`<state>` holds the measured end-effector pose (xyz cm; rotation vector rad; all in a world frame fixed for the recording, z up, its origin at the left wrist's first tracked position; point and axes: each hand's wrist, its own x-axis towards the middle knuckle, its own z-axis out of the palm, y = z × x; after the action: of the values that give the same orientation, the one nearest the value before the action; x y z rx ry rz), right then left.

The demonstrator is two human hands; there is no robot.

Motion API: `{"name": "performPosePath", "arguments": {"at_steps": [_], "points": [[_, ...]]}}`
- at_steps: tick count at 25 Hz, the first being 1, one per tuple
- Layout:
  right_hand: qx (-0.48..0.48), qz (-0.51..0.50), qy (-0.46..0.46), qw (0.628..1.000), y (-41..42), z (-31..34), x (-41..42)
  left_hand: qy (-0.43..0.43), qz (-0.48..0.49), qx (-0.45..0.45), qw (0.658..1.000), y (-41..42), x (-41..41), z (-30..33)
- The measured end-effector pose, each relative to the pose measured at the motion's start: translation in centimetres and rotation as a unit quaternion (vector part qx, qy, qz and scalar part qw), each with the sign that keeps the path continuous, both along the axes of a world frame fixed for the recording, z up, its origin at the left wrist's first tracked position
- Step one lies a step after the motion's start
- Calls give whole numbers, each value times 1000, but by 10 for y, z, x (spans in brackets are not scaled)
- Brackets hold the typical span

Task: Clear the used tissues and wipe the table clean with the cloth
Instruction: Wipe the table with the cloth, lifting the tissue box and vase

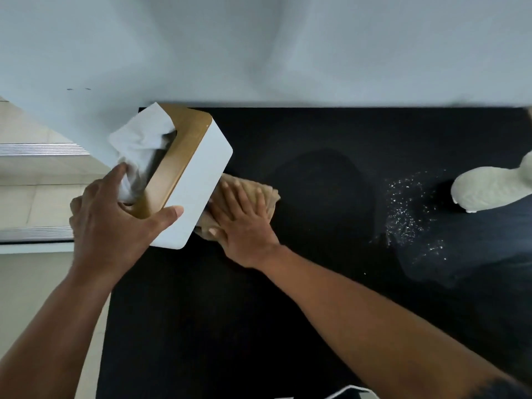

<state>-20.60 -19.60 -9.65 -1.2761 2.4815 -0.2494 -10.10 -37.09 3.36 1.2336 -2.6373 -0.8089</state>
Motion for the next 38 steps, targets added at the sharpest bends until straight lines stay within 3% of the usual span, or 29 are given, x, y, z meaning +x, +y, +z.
{"name": "performPosePath", "arguments": {"at_steps": [2, 5, 9, 11, 14, 17, 19, 24, 27, 29, 34, 38], "points": [[24, -66, 9, 997, -17, -3, -72, -5, -3, -14, 1000, -4, 5, 1], [51, -240, -8, 969, 25, -4, -161, -3, 0, -13, 1000, -5, 15, 2], [64, -354, -19, 933, 79, 0, -169, 7, 23, 4, 1000, 4, 19, 1], [62, -341, -8, 938, 59, 0, -130, 6, 23, 6, 1000, 9, 19, 0], [44, -198, 14, 979, 41, -6, -41, 4, 8, 12, 1000, 18, 12, -1], [21, -55, 21, 998, 84, 1, 53, 4, -13, 15, 1000, 30, 0, -1], [22, -13, 27, 999, 139, 5, 80, 4, -31, 15, 999, 39, -9, -3], [34, -77, 61, 995, 234, -1, 11, -6, -80, -1, 997, 54, -20, -8], [34, -240, 33, 970, 183, -6, -52, -12, -106, -25, 994, 64, -26, -13], [38, -288, 11, 957, 149, -4, -58, -10, -125, -38, 991, 72, -35, -15], [6, -127, 67, 990, 183, 0, 54, -12, -146, -68, 987, 91, -69, -21], [0, -165, 70, 984, 276, -3, 66, -13, -166, -89, 982, 111, -91, -27]]}}
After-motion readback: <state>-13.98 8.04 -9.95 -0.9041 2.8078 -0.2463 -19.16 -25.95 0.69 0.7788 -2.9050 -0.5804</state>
